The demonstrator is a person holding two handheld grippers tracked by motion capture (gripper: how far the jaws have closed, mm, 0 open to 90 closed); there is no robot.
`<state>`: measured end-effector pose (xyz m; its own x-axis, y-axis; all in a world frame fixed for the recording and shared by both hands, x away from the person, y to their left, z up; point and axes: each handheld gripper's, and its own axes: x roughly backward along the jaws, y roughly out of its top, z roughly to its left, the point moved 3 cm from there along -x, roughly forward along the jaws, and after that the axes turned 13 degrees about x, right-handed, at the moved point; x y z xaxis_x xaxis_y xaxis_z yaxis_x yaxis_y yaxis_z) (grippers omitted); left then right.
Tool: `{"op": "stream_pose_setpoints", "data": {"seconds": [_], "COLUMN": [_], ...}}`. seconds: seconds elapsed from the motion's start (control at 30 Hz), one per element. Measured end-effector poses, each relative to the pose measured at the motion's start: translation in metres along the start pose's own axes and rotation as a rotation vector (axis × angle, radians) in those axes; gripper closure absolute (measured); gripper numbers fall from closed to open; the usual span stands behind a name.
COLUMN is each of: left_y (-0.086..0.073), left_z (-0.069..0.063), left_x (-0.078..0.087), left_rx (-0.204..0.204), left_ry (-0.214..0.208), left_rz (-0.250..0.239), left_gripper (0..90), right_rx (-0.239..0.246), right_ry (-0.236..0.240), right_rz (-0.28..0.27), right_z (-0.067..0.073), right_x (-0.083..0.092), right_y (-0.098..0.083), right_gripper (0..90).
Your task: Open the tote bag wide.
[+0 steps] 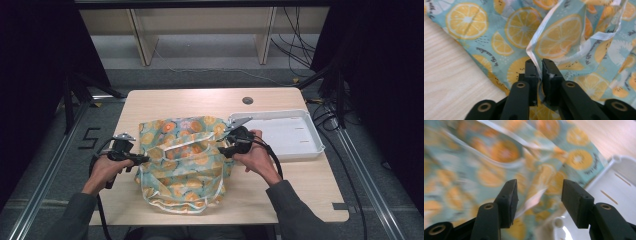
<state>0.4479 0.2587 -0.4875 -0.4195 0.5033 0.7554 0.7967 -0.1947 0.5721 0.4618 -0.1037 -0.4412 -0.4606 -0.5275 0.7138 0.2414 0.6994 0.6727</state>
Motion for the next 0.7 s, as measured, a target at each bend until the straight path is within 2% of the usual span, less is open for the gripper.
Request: {"op": "stream_pose_setpoints", "data": {"seconds": [0.07, 0.17, 0.23, 0.3, 0.37, 0.43, 0.5, 0.53, 0.57, 0.63, 0.67, 0.7], "left_y": [0.000, 0.002, 0.001, 0.002, 0.002, 0.001, 0.002, 0.002, 0.002, 0.002, 0.002, 0.002], "left_z": [0.000, -0.001, -0.001, 0.000, -0.001, -0.002, -0.001, -0.001, -0.001, -0.001, 0.000, 0.000], "left_x": [0.000, 0.001, 0.000, 0.002, 0.002, 0.001, 0.004, 0.004, 0.003, 0.004, 0.006, 0.005], "left_rx": [-0.003, 0.005, -0.001, 0.002, 0.005, 0.004, -0.002, 0.000, 0.000, -0.001, 0.000, 0.002], "left_ry": [-0.005, 0.000, -0.005, -0.002, 0.003, -0.001, 0.013, 0.003, 0.001, -0.002, 0.011, 0.003], "left_rz": [-0.018, -0.005, -0.023, -0.004, -0.006, -0.028, -0.005, -0.011, -0.016, -0.010, -0.006, -0.015], "left_gripper": [84.1, 84.9, 85.0, 85.0, 84.9, 84.9, 84.9, 84.9, 84.9, 84.9, 84.9, 84.9], "right_rx": [0.018, 0.029, 0.079, 0.102, 0.113, 0.164, 0.196, 0.209, 0.269, 0.249, 0.272, 0.318], "right_ry": [0.015, 0.038, 0.069, 0.108, 0.161, 0.161, 0.147, 0.127, 0.112, 0.110, 0.105, 0.105], "right_rz": [-0.037, -0.042, -0.075, -0.081, -0.053, -0.007, 0.046, 0.079, 0.095, 0.127, 0.132, 0.148], "right_z": [0.008, 0.025, 0.035, 0.047, 0.058, 0.062, 0.062, 0.062, 0.060, 0.062, 0.061, 0.060], "right_x": [0.013, 0.027, 0.027, 0.019, 0.004, -0.014, -0.027, -0.032, -0.037, -0.042, -0.044, -0.046], "right_y": [0.004, 0.010, 0.013, 0.015, 0.013, 0.008, 0.002, -0.001, -0.003, -0.009, -0.011, -0.012], "right_gripper": [47.3, 47.0, 47.0, 46.0, 45.1, 44.8, 44.6, 44.1, 43.9, 43.6, 43.1, 42.7]}}
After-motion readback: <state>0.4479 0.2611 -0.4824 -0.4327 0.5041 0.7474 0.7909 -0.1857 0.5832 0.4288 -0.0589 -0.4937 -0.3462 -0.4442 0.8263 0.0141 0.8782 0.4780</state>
